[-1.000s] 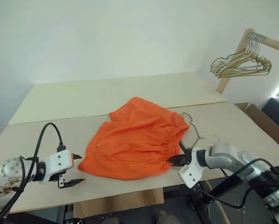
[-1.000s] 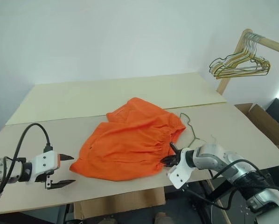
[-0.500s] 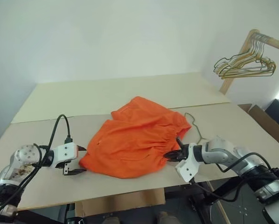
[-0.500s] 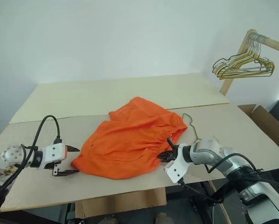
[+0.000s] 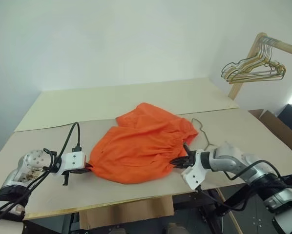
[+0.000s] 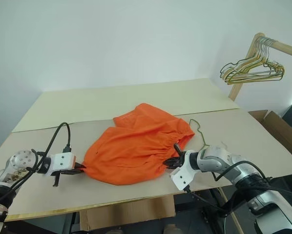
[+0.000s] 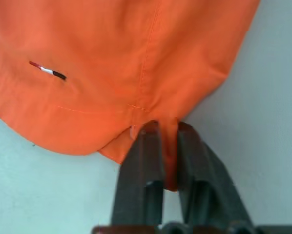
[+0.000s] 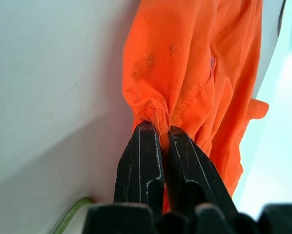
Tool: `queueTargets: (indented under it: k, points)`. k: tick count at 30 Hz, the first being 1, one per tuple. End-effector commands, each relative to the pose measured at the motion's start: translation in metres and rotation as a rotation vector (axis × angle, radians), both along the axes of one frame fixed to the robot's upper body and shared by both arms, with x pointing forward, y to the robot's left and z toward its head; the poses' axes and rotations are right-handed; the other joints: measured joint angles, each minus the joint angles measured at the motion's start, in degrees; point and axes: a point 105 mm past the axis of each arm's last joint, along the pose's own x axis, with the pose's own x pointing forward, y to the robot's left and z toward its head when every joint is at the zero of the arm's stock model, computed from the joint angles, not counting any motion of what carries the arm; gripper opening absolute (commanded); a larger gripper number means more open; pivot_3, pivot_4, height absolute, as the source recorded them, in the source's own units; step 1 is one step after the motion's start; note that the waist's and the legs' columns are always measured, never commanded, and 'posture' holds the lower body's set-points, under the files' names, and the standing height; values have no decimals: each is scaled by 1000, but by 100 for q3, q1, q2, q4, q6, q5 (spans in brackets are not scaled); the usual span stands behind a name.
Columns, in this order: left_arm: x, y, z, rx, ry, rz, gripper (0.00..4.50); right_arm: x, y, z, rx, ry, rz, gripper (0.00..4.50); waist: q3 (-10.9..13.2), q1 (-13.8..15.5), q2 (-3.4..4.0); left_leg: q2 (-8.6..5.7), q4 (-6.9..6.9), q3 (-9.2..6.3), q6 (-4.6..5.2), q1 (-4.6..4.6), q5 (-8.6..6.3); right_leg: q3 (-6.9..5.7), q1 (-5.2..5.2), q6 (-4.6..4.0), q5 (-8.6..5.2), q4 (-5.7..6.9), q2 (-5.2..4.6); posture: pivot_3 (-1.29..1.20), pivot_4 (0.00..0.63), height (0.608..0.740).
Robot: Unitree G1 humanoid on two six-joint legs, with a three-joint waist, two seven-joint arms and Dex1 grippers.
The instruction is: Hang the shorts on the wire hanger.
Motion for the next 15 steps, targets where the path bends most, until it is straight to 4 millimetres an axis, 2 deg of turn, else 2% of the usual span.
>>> queueTargets:
  k: [1,4,8,15]
  points:
    - [-4,2,2,-15,20,29,26,14,-2,15,25,-70,-40,0,0,-11,0,0,0,0,0,-1,0,0,-1,0,0,0,0,1,0,740]
    - [-14,2,14,-28,17,23,26,19,-4,16,22,-99,-57,0,4,-66,-7,0,0,2,4,-7,-3,1,-6,0,0,-1,-4,0,0,740]
    - [-40,3,25,21,34,-2,26,19,-1,19,40,-131,-49,0,17,-199,-30,1,-6,6,15,-12,-15,15,-14,-14,2,-3,-10,4,0,740]
    - [-83,-2,35,151,69,0,26,24,6,22,54,-210,5,0,44,-215,-74,1,-21,10,15,-6,-20,29,-19,-12,-4,-6,-22,31,0,740]
